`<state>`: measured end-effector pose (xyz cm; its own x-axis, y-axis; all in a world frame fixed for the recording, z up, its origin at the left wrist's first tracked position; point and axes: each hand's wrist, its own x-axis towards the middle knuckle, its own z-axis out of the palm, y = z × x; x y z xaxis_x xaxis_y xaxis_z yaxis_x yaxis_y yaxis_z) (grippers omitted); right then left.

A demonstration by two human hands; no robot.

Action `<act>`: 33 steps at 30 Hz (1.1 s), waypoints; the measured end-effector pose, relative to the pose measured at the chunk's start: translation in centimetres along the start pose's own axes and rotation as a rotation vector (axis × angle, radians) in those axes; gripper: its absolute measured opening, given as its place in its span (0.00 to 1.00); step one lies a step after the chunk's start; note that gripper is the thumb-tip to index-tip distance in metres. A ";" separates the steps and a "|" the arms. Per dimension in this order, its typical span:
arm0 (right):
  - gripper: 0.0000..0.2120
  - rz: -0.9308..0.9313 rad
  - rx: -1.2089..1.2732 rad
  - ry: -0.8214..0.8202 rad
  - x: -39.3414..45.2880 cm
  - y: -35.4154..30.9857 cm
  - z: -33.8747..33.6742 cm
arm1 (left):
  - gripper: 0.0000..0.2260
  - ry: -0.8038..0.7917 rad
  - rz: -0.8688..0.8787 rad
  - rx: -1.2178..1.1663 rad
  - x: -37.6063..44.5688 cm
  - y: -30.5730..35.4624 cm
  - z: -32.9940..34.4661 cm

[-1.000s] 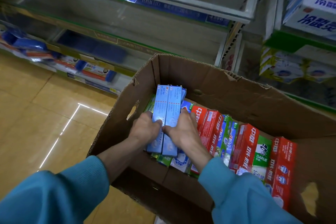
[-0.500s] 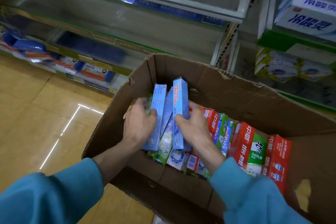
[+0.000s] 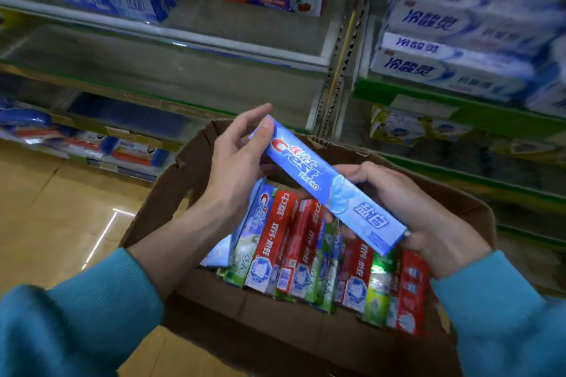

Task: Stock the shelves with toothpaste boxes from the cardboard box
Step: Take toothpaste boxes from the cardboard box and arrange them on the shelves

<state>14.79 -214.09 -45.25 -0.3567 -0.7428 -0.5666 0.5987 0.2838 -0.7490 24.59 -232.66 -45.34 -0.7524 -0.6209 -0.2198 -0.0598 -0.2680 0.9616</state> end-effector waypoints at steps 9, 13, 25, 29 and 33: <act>0.18 -0.241 0.153 0.161 -8.1 -5.2 -5.0 | 0.07 0.118 0.050 -0.202 -1.3 4.5 6.8; 0.19 -0.462 0.119 0.289 -10.5 -5.8 -8.1 | 0.06 0.136 0.125 -0.229 -1.3 4.9 10.5; 0.21 -0.591 -0.186 0.672 -11.0 -4.5 -12.7 | 0.01 0.150 0.259 0.037 -2.4 2.4 16.3; 0.23 -0.595 -0.269 0.679 -11.5 -5.6 -11.9 | 0.01 0.195 0.293 0.068 -2.0 3.6 15.3; 0.18 -0.678 -0.227 0.676 -10.0 -7.4 -8.9 | 0.02 0.265 0.326 0.060 -1.2 5.5 12.5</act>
<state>7.57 -203.35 -37.08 -0.9512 -0.3083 -0.0162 -0.0115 0.0879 -0.9961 16.98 -224.15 -37.69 -0.5444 -0.8359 0.0706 0.1094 0.0127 0.9939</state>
